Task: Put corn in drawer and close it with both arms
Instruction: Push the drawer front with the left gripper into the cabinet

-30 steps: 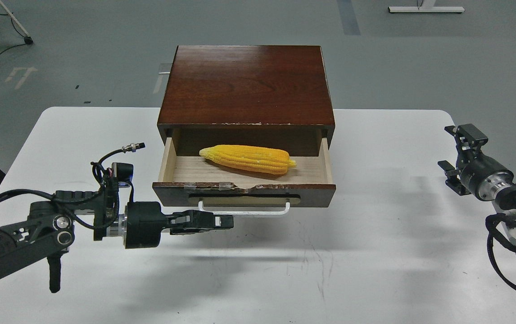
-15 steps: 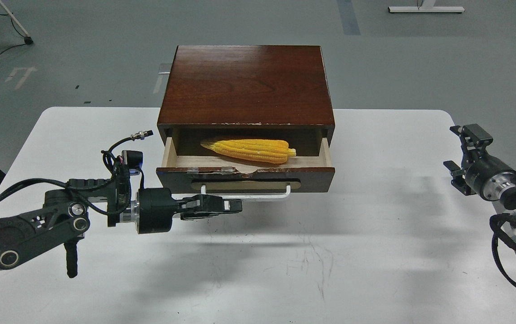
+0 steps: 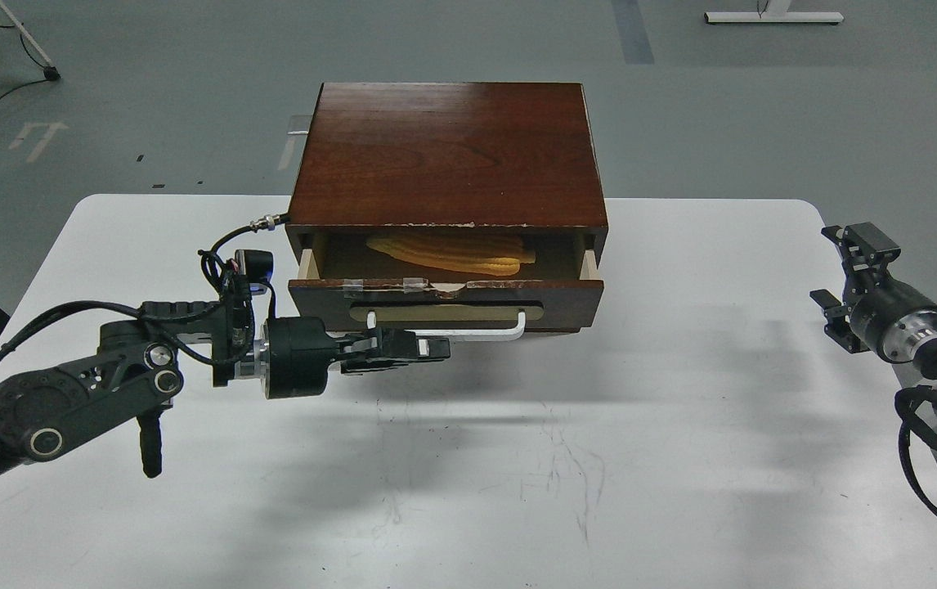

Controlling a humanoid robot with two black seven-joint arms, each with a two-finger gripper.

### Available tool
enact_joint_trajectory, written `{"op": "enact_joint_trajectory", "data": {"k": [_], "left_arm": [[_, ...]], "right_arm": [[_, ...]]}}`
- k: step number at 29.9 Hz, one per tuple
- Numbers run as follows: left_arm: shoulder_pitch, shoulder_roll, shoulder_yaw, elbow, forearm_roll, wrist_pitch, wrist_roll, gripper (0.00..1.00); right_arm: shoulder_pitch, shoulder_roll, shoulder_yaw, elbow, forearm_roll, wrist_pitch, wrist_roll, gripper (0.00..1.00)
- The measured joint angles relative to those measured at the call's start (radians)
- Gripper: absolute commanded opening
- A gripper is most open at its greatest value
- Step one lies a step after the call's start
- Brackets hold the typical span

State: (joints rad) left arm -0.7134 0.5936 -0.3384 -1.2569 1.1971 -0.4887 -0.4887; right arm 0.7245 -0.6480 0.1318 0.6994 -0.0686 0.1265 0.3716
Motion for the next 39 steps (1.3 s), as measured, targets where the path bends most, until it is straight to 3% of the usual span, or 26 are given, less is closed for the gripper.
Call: {"op": "enact_joint_trajectory", "data": {"k": [26,39], "left_arm": [[-0.108,-0.132,-0.003,0.184,-0.004,0.000,0.000,0.22],[-0.115,-0.142,-0.001,0.195,-0.005,0.000,0.000,0.29]], "right_arm": [[0.007,-0.005,0.000,0.000,-0.001,0.001,0.001,0.99],[0.001,-0.004,0.000,0.000,-0.001,0.001,0.001,0.99]]}}
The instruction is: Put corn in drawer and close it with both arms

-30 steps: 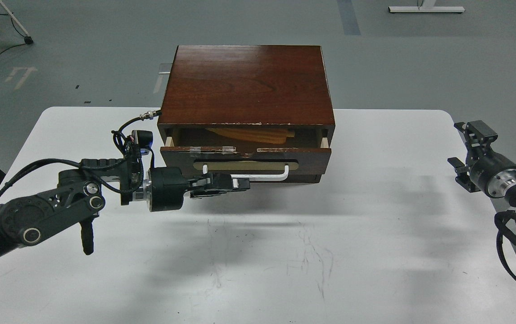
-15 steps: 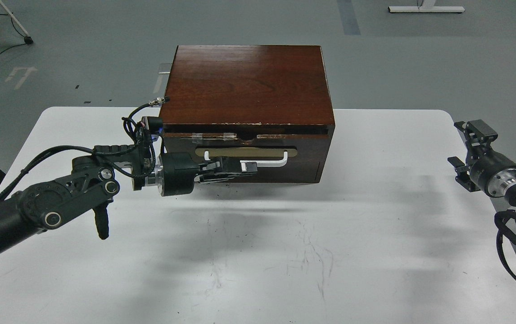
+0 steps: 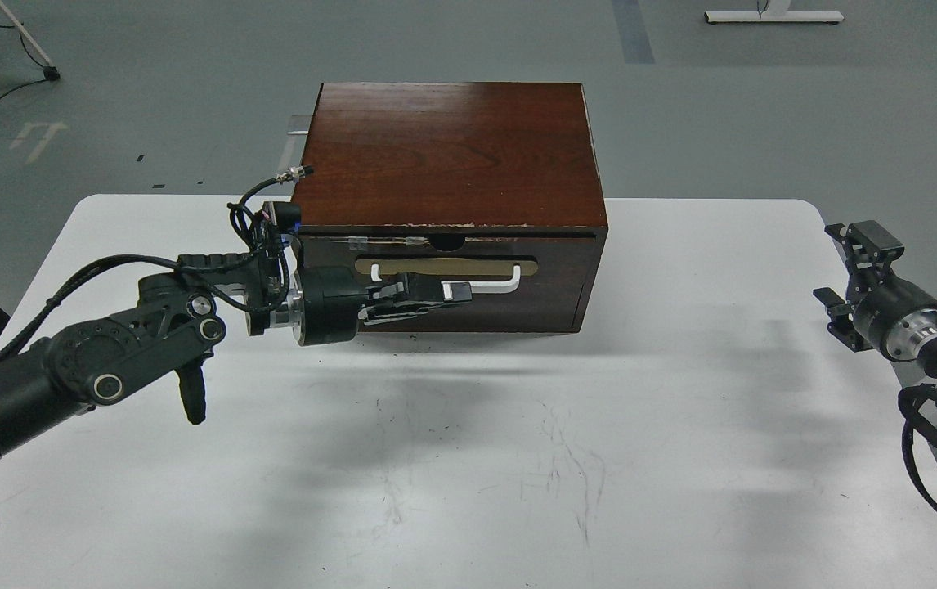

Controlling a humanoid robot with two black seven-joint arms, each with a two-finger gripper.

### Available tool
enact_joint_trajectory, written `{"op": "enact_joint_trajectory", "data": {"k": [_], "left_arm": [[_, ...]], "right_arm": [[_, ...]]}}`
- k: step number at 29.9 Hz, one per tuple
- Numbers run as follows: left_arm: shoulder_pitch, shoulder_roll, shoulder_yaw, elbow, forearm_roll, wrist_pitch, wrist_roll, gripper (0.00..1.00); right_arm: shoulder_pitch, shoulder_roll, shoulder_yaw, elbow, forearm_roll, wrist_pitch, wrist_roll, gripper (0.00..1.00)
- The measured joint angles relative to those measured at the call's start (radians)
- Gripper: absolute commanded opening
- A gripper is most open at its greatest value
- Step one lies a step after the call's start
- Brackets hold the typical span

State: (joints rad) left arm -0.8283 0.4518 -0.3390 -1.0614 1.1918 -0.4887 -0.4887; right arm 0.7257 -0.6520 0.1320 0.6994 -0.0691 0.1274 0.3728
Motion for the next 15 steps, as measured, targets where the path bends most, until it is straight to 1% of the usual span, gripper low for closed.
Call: {"op": "enact_joint_trajectory", "data": {"k": [6,15], "left_arm": [[0.000,0.001,0.000,0.002,0.000,0.000,0.000,0.30],[0.000,-0.003,-0.003,0.016,0.000,0.000,0.000,0.36]], "right_arm": [[0.001,0.000,0.001,0.000,0.000,0.000,0.000,0.99],[0.001,0.000,0.000,-0.001,0.000,0.000,0.000,1.00]]}}
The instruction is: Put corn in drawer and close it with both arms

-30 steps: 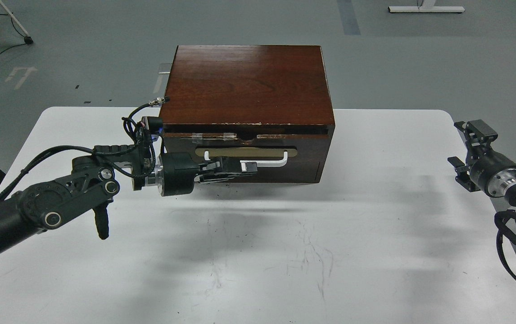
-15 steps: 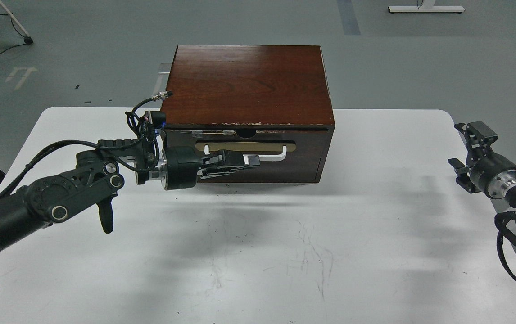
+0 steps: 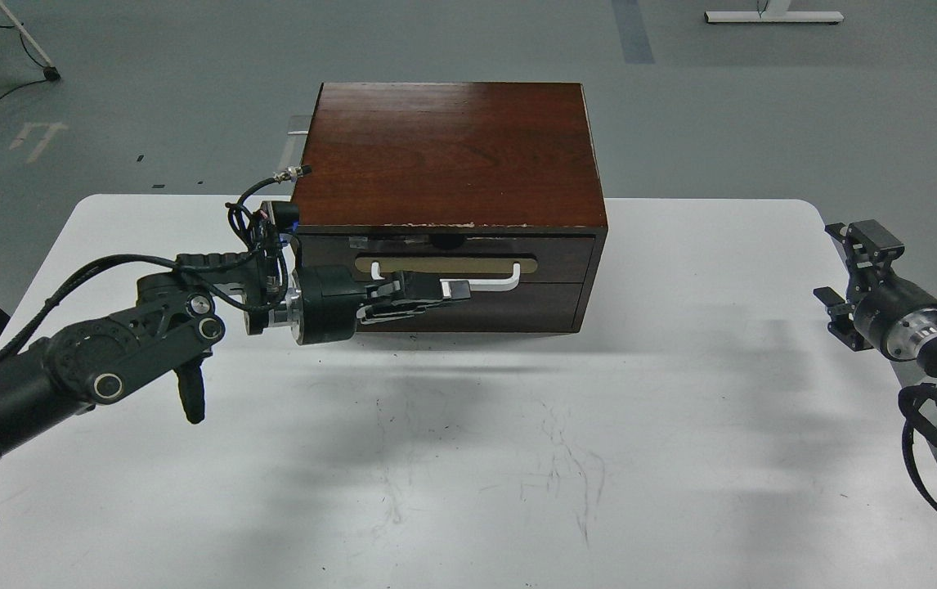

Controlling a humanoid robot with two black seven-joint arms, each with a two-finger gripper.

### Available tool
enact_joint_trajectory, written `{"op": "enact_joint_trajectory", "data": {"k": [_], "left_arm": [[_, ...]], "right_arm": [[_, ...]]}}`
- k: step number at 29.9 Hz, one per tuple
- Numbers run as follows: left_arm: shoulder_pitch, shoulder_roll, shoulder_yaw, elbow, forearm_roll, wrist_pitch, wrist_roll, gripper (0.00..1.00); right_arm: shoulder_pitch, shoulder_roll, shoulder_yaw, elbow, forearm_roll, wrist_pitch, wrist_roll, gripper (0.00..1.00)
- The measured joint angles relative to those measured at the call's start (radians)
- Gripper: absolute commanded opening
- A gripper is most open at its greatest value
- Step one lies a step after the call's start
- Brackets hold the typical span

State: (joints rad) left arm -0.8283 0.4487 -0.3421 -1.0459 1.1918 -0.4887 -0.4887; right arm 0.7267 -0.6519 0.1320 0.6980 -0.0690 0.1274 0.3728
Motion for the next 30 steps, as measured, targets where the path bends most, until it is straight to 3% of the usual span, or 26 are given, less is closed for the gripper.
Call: {"op": "enact_joint_trajectory", "data": {"k": [4,6,8,15,18,21,26,30], "left_arm": [[-0.006,-0.011,0.000,0.003,-0.001,0.000,0.000,0.53],[-0.006,-0.011,0.003,-0.002,-0.003,0.000,0.000,0.86],[0.002,-0.003,0.008,-0.019,-0.007,0.000,0.000,0.97],[0.040,0.075,-0.001,-0.174,-0.077,0.000,0.000,0.98],[0.031,0.124,-0.079,-0.275,-0.140,0.000,0.000,0.98],[0.002,0.144,-0.171,-0.286,-0.223,0.000,0.000,0.98],[-0.040,0.178,-0.226,-0.087,-0.465,0.000,0.000,0.98],[-0.047,0.180,-0.227,0.188,-0.611,0.000,0.000,0.98]], "right_arm": [[-0.003,0.000,0.000,0.000,0.000,0.000,0.000,1.00],[-0.005,0.000,0.000,0.000,0.000,0.000,0.000,1.00],[-0.005,0.000,0.000,0.000,0.000,0.000,0.000,1.00],[0.004,0.000,0.000,0.000,0.000,0.002,0.000,1.00],[0.009,-0.001,0.002,0.000,0.000,0.002,0.000,1.00],[0.025,0.001,0.011,0.001,0.000,0.002,0.003,1.00],[0.067,0.017,0.082,0.011,0.005,-0.002,0.005,1.00],[0.075,0.063,0.211,0.020,0.006,-0.003,0.005,1.00]]}}
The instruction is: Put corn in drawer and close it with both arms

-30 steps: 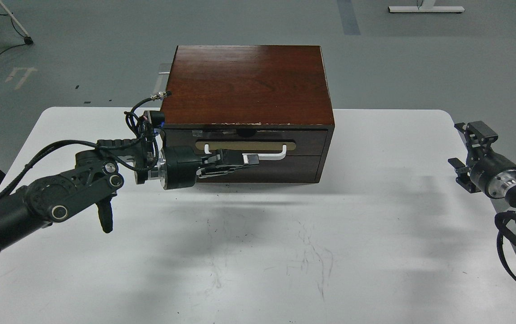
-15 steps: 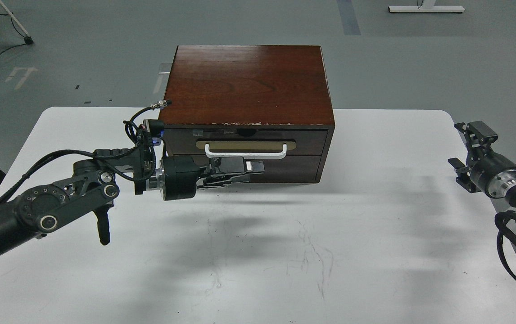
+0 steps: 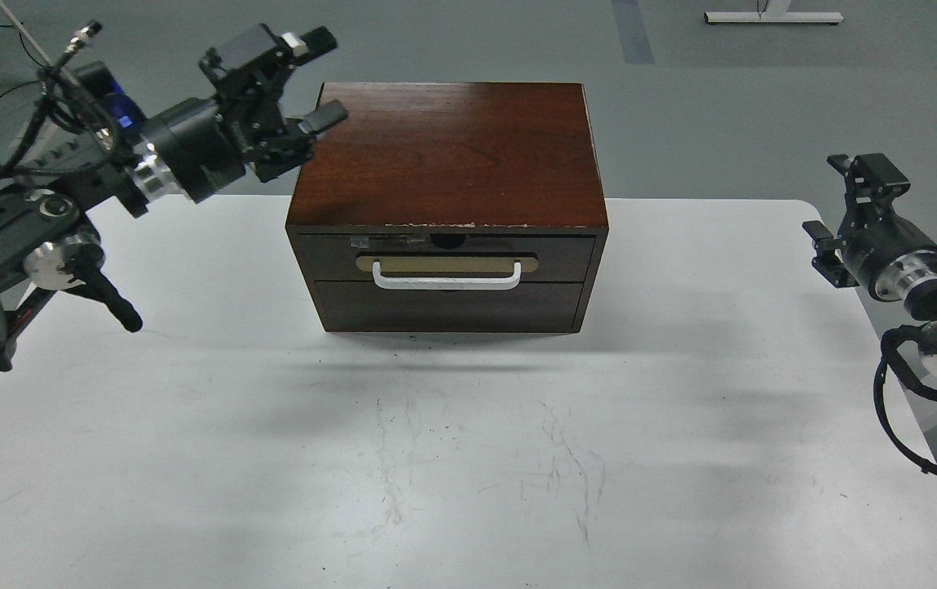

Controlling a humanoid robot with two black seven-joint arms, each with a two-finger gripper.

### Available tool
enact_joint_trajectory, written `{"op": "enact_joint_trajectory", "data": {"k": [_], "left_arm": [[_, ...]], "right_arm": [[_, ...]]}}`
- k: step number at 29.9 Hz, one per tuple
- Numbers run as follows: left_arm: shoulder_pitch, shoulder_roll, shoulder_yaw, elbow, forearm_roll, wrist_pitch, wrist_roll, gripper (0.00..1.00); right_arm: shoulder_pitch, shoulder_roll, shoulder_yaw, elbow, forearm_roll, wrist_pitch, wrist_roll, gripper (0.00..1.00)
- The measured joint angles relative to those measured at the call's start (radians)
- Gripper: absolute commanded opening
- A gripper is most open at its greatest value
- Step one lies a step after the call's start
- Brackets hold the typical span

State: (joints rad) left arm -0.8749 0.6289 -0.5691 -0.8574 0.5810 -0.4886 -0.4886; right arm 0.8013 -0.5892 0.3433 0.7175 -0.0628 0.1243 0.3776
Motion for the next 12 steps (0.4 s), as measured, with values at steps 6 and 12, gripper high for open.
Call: {"op": "enact_joint_trajectory", "data": {"k": [6,12], "left_arm": [[0.059,-0.032,-0.003,0.308,-0.121,0.000,0.000,0.98],[0.166,-0.027,-0.001,0.338,-0.210,0.000,0.000,0.98]], "right_arm": [[-0.007,0.054,0.149,0.079,0.002,0.000,0.029,1.00],[-0.010,0.124,0.170,0.122,-0.002,-0.004,0.039,1.00]]}}
